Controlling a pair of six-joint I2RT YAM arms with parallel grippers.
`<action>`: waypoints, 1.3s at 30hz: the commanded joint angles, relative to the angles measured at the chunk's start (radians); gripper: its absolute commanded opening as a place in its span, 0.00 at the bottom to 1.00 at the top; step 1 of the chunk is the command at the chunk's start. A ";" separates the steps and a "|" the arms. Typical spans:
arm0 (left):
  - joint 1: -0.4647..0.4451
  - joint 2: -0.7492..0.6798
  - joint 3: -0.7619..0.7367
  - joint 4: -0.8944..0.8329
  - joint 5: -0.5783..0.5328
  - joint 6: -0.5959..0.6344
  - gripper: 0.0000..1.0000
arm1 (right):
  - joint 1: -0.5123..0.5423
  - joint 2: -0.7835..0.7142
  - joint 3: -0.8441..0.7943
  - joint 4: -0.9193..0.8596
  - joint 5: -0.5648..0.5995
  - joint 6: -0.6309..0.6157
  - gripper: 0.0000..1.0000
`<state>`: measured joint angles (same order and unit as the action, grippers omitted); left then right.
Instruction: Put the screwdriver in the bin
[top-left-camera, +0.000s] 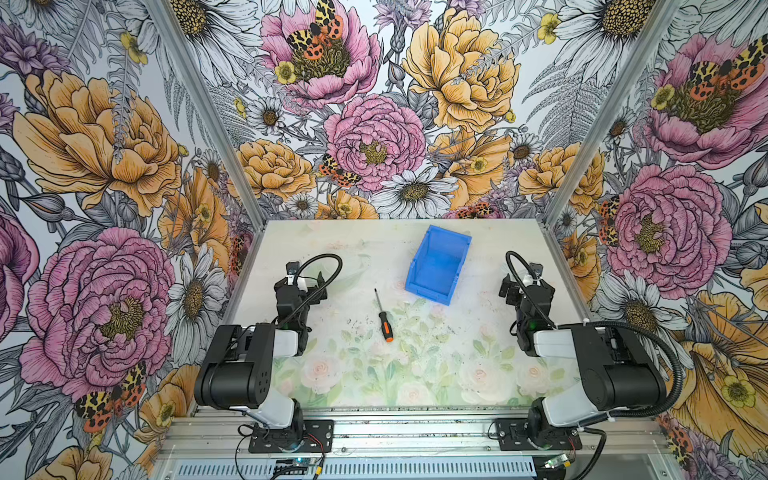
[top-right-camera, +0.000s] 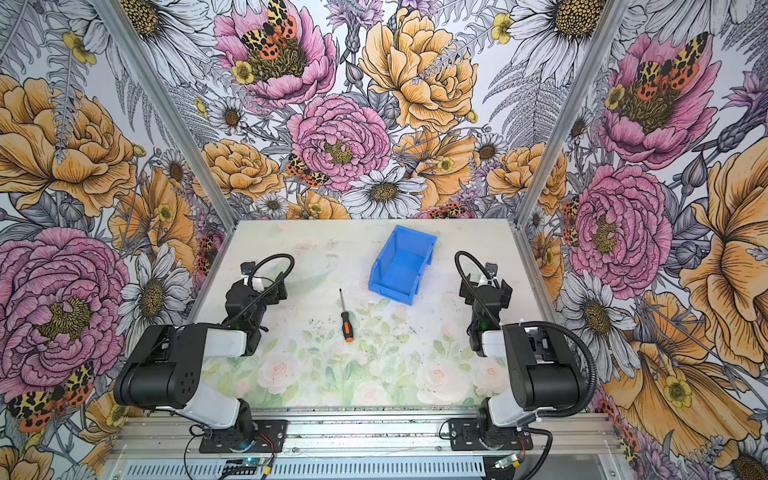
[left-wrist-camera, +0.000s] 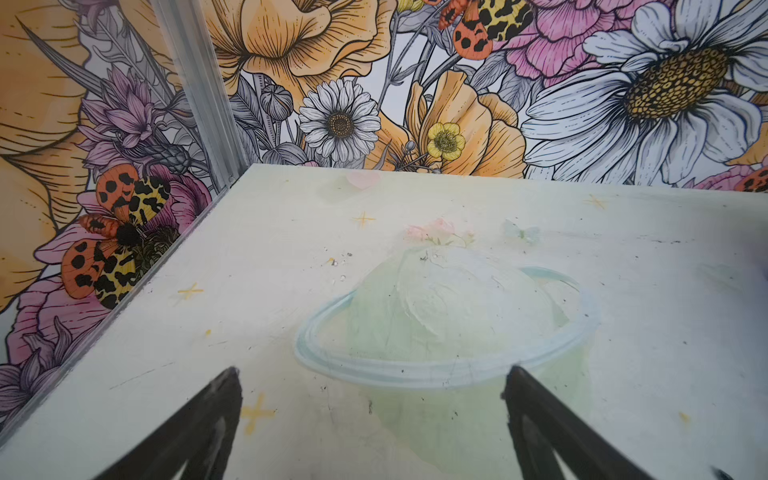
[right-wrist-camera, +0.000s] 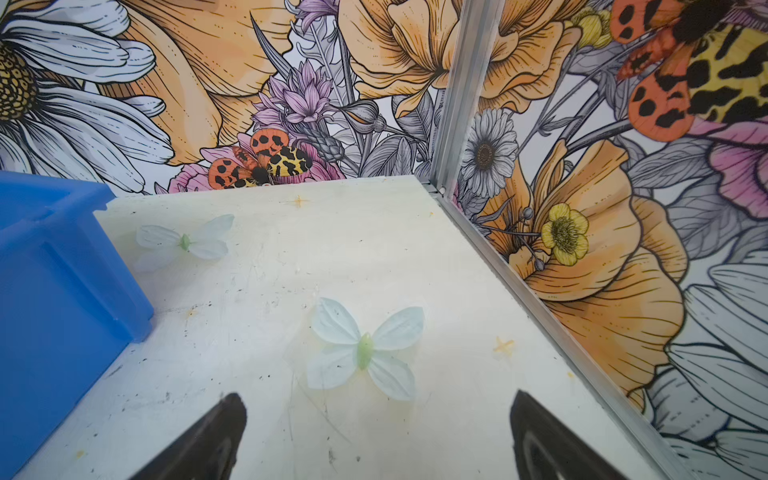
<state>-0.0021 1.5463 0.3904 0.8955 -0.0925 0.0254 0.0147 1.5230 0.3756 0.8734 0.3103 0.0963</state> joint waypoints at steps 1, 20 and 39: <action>0.005 0.001 -0.008 0.029 0.006 -0.012 0.99 | 0.005 0.013 -0.004 0.035 0.009 0.017 0.99; 0.006 0.001 -0.008 0.028 0.005 -0.012 0.99 | 0.005 0.014 -0.004 0.036 0.009 0.017 1.00; 0.000 -0.028 -0.024 0.034 0.049 0.012 0.99 | 0.008 -0.012 0.000 0.002 0.017 0.024 0.99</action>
<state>-0.0017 1.5444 0.3862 0.8989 -0.0795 0.0261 0.0147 1.5230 0.3756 0.8726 0.3111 0.0967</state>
